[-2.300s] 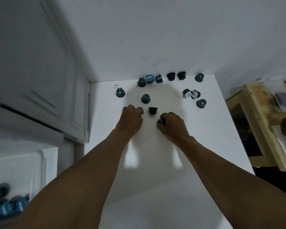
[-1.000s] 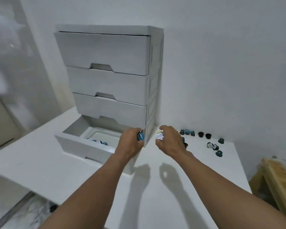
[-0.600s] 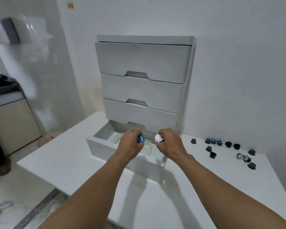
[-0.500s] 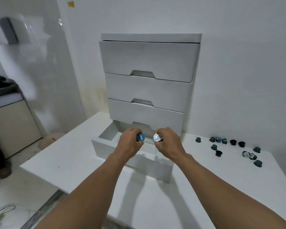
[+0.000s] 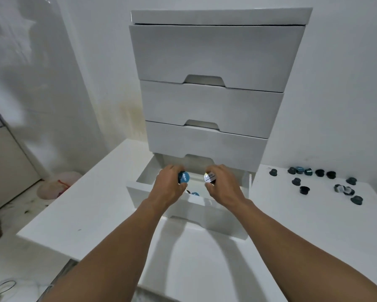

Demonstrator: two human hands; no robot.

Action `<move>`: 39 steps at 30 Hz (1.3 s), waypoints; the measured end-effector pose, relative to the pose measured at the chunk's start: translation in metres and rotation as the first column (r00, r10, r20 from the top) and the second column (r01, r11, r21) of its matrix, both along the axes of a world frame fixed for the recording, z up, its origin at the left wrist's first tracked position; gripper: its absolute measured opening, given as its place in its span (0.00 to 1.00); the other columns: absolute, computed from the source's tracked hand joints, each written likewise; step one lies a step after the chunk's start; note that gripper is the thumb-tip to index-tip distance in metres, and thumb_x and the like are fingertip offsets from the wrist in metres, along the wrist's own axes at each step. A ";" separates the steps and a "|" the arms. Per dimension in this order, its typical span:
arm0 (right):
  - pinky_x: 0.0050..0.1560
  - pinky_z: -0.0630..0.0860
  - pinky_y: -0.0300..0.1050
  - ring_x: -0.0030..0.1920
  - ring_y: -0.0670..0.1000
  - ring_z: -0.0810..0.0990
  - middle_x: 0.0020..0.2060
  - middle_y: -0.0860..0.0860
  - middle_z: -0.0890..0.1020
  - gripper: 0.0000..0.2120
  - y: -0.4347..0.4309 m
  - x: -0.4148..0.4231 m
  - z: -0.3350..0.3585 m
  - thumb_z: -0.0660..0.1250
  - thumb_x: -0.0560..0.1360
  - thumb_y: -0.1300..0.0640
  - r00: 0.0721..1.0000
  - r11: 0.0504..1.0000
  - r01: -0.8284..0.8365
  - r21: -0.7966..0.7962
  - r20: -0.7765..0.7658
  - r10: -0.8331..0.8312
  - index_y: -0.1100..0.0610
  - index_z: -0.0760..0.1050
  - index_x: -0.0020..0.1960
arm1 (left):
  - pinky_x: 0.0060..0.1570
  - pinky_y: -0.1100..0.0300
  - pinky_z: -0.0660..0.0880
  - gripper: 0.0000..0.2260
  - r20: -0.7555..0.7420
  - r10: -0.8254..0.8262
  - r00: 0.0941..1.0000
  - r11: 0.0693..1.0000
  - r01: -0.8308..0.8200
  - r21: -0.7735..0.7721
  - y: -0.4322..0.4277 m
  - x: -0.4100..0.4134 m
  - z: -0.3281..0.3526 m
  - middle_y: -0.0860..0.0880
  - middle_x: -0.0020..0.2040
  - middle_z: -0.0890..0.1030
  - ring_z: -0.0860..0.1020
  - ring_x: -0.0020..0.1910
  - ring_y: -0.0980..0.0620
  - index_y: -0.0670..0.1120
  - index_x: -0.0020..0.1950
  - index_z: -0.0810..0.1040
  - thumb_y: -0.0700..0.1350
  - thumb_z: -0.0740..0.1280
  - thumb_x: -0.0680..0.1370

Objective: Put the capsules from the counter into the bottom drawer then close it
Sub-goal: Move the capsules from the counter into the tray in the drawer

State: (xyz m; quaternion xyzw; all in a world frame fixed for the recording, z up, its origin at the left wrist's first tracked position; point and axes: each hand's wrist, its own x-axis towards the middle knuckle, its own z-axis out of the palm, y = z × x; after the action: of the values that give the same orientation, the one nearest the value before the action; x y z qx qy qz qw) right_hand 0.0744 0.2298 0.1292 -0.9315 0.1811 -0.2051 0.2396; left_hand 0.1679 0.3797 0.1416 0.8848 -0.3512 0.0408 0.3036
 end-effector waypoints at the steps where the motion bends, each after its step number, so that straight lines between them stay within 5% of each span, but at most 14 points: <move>1: 0.45 0.64 0.38 0.48 0.53 0.75 0.49 0.52 0.76 0.12 -0.006 0.007 -0.003 0.69 0.70 0.63 1.000 1.000 0.011 0.008 -0.009 -0.011 0.55 0.76 0.53 | 0.44 0.63 0.67 0.12 -0.004 -0.007 1.000 1.000 0.007 0.012 -0.004 0.009 -0.002 0.49 0.47 0.77 0.73 0.43 0.52 0.46 0.54 0.77 0.41 0.72 0.72; 9: 0.44 0.62 0.35 0.47 0.48 0.72 0.51 0.51 0.74 0.16 -0.061 0.055 -0.040 0.71 0.70 0.61 0.989 0.997 0.059 0.055 -0.141 -0.051 0.53 0.77 0.56 | 0.46 0.64 0.68 0.16 -0.075 -0.111 0.991 0.987 0.118 0.109 -0.051 0.080 -0.034 0.49 0.52 0.76 0.73 0.45 0.52 0.46 0.57 0.77 0.40 0.72 0.71; 17: 0.51 0.64 0.36 0.56 0.52 0.75 0.57 0.51 0.77 0.20 -0.089 0.064 -0.091 0.72 0.70 0.58 0.956 0.982 0.091 0.164 -0.290 -0.041 0.55 0.74 0.62 | 0.52 0.62 0.71 0.19 -0.245 -0.223 0.943 0.941 0.274 0.197 -0.086 0.106 -0.078 0.47 0.53 0.78 0.77 0.51 0.48 0.46 0.59 0.78 0.41 0.74 0.68; 23: 0.50 0.68 0.41 0.54 0.56 0.76 0.54 0.56 0.78 0.18 -0.094 0.069 -0.116 0.69 0.71 0.59 0.935 0.975 0.130 0.178 -0.350 -0.061 0.59 0.75 0.60 | 0.51 0.59 0.73 0.17 -0.321 -0.292 0.901 0.888 0.380 0.260 -0.112 0.120 -0.104 0.47 0.53 0.78 0.76 0.51 0.48 0.45 0.57 0.78 0.41 0.73 0.69; 29: 0.50 0.67 0.38 0.54 0.54 0.77 0.55 0.53 0.78 0.18 -0.096 0.069 -0.124 0.69 0.72 0.55 0.885 0.968 0.178 0.176 -0.458 -0.080 0.55 0.75 0.61 | 0.47 0.59 0.72 0.13 -0.345 -0.377 0.859 0.832 0.478 0.282 -0.129 0.127 -0.122 0.46 0.49 0.78 0.76 0.49 0.46 0.45 0.52 0.80 0.41 0.71 0.68; 39: 0.57 0.72 0.43 0.58 0.52 0.77 0.59 0.48 0.77 0.21 -0.104 0.079 -0.131 0.72 0.71 0.53 0.827 0.982 0.140 0.129 -0.560 -0.044 0.49 0.74 0.63 | 0.57 0.57 0.73 0.17 -0.386 -0.434 0.814 0.773 0.556 0.306 -0.150 0.134 -0.144 0.47 0.56 0.79 0.77 0.56 0.48 0.46 0.58 0.79 0.45 0.71 0.70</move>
State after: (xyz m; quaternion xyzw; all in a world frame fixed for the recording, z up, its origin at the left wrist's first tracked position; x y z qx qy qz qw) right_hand 0.1538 0.1256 -0.0021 -0.9180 0.3038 0.0779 0.2427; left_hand 0.3015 0.2298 -0.0026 0.7979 -0.5255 -0.2467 0.1622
